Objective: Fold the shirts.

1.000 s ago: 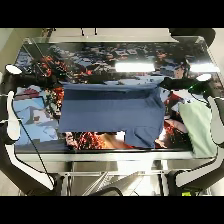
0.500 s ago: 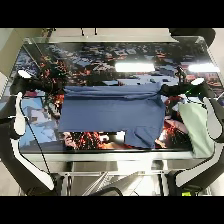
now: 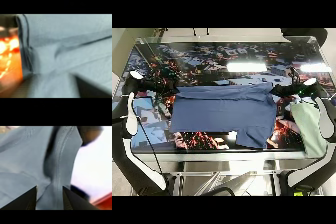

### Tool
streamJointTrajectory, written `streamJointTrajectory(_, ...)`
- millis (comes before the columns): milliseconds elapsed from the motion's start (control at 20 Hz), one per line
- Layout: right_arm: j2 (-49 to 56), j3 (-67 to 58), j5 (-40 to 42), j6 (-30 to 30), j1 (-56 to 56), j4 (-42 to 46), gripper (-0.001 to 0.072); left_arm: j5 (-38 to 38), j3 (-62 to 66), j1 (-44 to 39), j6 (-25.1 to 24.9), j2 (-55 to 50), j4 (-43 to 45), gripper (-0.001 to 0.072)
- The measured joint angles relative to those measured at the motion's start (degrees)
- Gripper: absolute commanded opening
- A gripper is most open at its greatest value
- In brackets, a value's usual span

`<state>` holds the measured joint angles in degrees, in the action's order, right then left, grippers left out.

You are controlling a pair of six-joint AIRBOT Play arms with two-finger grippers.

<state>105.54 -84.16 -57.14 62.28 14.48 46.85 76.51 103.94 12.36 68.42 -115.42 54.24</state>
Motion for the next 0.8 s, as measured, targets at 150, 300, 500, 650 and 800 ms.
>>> streamJointTrajectory(150,-1.22,0.00,-2.93,2.54,0.76,-0.24,0.0084,3.02,0.00,0.42,1.27,0.83,-0.15,0.0683)
streamJointTrajectory(300,-2.67,0.00,-7.91,3.76,1.40,-0.17,0.0046,7.48,0.02,1.46,2.62,2.38,-0.17,0.0683)
streamJointTrajectory(500,-4.31,1.90,-16.17,4.13,1.77,1.20,0.0045,13.14,-4.50,3.30,4.33,6.64,-0.11,0.0683)
streamJointTrajectory(650,-7.15,7.69,-20.44,3.80,2.23,1.84,0.0045,13.46,-13.60,5.18,4.44,12.35,0.76,0.0683)
streamJointTrajectory(800,-11.26,15.34,-22.34,2.14,3.91,1.99,0.0045,11.69,-24.02,7.91,4.00,18.32,3.50,0.0683)
